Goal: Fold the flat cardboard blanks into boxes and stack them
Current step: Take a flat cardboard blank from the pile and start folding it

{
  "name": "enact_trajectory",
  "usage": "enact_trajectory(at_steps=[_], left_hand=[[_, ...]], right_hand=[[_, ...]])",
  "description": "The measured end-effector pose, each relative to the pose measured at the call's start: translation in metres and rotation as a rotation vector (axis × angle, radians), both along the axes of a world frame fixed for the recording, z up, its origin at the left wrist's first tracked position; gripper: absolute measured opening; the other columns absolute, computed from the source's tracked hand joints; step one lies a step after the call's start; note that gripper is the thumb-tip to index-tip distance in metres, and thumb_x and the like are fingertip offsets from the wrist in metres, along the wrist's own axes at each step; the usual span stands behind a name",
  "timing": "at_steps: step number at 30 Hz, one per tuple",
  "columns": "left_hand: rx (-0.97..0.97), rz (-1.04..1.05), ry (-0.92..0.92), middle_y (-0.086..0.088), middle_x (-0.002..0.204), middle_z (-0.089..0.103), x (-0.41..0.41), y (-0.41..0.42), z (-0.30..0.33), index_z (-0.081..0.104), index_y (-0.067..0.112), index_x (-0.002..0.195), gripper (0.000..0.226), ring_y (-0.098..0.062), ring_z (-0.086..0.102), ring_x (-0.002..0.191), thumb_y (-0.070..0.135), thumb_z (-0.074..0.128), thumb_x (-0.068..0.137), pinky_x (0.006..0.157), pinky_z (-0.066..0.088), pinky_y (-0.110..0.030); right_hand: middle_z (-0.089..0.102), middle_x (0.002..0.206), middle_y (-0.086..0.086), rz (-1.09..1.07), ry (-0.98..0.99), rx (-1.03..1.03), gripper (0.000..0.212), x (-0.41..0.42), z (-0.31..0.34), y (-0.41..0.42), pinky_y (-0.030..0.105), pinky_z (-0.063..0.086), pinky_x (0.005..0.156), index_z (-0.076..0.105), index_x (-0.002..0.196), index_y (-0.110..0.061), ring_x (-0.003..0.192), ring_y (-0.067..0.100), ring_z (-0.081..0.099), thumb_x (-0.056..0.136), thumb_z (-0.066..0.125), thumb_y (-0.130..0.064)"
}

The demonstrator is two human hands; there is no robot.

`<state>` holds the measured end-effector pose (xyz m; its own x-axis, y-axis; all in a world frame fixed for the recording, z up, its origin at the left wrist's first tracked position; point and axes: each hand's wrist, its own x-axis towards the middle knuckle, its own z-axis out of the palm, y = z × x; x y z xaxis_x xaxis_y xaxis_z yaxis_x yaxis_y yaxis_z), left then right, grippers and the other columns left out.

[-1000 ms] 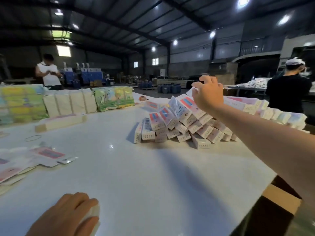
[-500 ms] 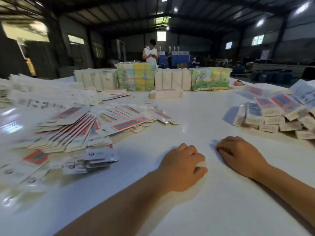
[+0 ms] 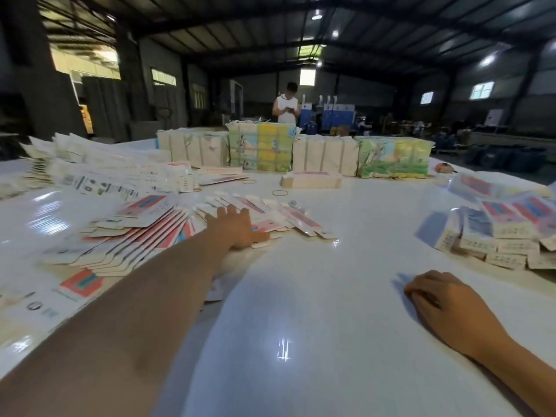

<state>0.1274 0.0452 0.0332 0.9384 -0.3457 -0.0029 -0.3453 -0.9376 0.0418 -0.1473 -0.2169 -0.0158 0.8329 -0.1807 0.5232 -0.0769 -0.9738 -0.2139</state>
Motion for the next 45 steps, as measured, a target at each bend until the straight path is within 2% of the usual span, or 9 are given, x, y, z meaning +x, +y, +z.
enact_trajectory(at_steps=[3, 8, 13, 16, 23, 28, 34, 42, 45], left_hand=[[-0.044, 0.063, 0.072, -0.013, 0.157, 0.007, 0.009, 0.005, -0.021, 0.01, 0.021, 0.149, 0.099, -0.039, 0.011, 0.141, 0.082, 0.035, 0.076, 0.112, 0.01, -0.058], [-0.018, -0.015, -0.234, -0.012, 0.137, 0.043, -0.005, 0.0, -0.024, 0.041, 0.019, 0.134, 0.078, -0.033, 0.039, 0.124, 0.075, 0.039, 0.081, 0.1, 0.031, -0.047], [-0.109, -0.132, -0.358, -0.01, 0.125, 0.049, -0.04, -0.013, 0.021, 0.041, 0.021, 0.13, 0.073, -0.031, 0.047, 0.112, 0.075, 0.041, 0.08, 0.088, 0.039, -0.042], [-0.236, -0.354, -0.302, -0.004, 0.124, 0.05, -0.09, -0.03, 0.029, 0.038, 0.029, 0.134, 0.075, -0.026, 0.049, 0.107, 0.077, 0.041, 0.078, 0.077, 0.039, -0.037], [-0.261, -0.602, -0.081, 0.005, 0.136, 0.045, -0.187, -0.059, -0.026, 0.029, 0.033, 0.141, 0.073, -0.017, 0.047, 0.116, 0.072, 0.042, 0.081, 0.09, 0.043, -0.033], [-0.25, -0.587, -0.144, 0.005, 0.137, 0.043, -0.185, -0.06, -0.035, 0.024, 0.033, 0.143, 0.089, -0.015, 0.047, 0.115, 0.078, 0.025, 0.066, 0.087, 0.045, -0.031], [-0.3, -0.553, -0.106, 0.007, 0.141, 0.036, -0.179, -0.057, -0.029, 0.015, 0.036, 0.146, 0.097, -0.014, 0.041, 0.121, 0.08, 0.031, 0.061, 0.092, 0.044, -0.035], [-0.462, -0.489, -0.26, 0.011, 0.129, 0.051, -0.177, -0.059, -0.024, 0.034, 0.037, 0.134, 0.073, -0.018, 0.053, 0.111, 0.072, 0.053, 0.074, 0.086, 0.043, -0.037], [-0.501, -0.443, -0.284, 0.011, 0.122, 0.057, -0.175, -0.058, -0.022, 0.039, 0.037, 0.129, 0.068, -0.018, 0.057, 0.103, 0.073, 0.053, 0.073, 0.081, 0.046, -0.036]], right_hand=[[0.066, 0.081, 0.005, -0.013, 0.012, 0.035, 0.015, 0.001, -0.001, -0.002, 0.036, 0.044, 0.07, 0.073, 0.074, -0.012, 0.077, 0.026, 0.058, 0.081, 0.066, -0.001], [0.065, 0.085, 0.002, -0.018, 0.048, 0.053, 0.018, 0.002, -0.002, -0.004, 0.033, 0.042, 0.072, 0.072, 0.077, -0.013, 0.08, 0.024, 0.056, 0.081, 0.062, 0.002], [0.066, 0.083, 0.008, -0.032, 0.049, 0.062, 0.016, -0.001, 0.001, 0.0, 0.035, 0.044, 0.072, 0.071, 0.075, -0.008, 0.08, 0.028, 0.057, 0.083, 0.06, 0.001], [0.065, 0.086, 0.011, -0.047, 0.065, 0.042, 0.016, -0.002, 0.004, 0.003, 0.031, 0.04, 0.073, 0.071, 0.079, -0.004, 0.083, 0.03, 0.057, 0.087, 0.057, -0.007], [0.064, 0.105, 0.015, -0.101, 0.097, 0.118, 0.025, -0.006, 0.007, 0.005, 0.026, 0.038, 0.069, 0.069, 0.109, -0.013, 0.097, 0.032, 0.057, 0.088, 0.055, -0.017], [0.064, 0.11, 0.016, -0.084, 0.106, 0.119, 0.028, -0.007, 0.008, 0.004, 0.028, 0.039, 0.072, 0.066, 0.114, -0.012, 0.098, 0.031, 0.057, 0.089, 0.053, -0.013], [0.064, 0.108, 0.013, -0.097, 0.138, 0.097, 0.025, -0.007, 0.008, 0.002, 0.033, 0.044, 0.078, 0.067, 0.109, -0.007, 0.097, 0.028, 0.056, 0.093, 0.052, -0.02], [0.068, 0.112, 0.01, -0.076, 0.032, 0.173, 0.024, -0.008, 0.006, 0.0, 0.029, 0.043, 0.087, 0.071, 0.106, -0.007, 0.101, 0.026, 0.06, 0.091, 0.052, -0.009], [0.07, 0.104, 0.009, -0.091, -0.165, 0.228, 0.023, -0.01, 0.009, 0.004, 0.026, 0.044, 0.082, 0.071, 0.103, -0.005, 0.092, 0.023, 0.063, 0.09, 0.053, -0.004]])
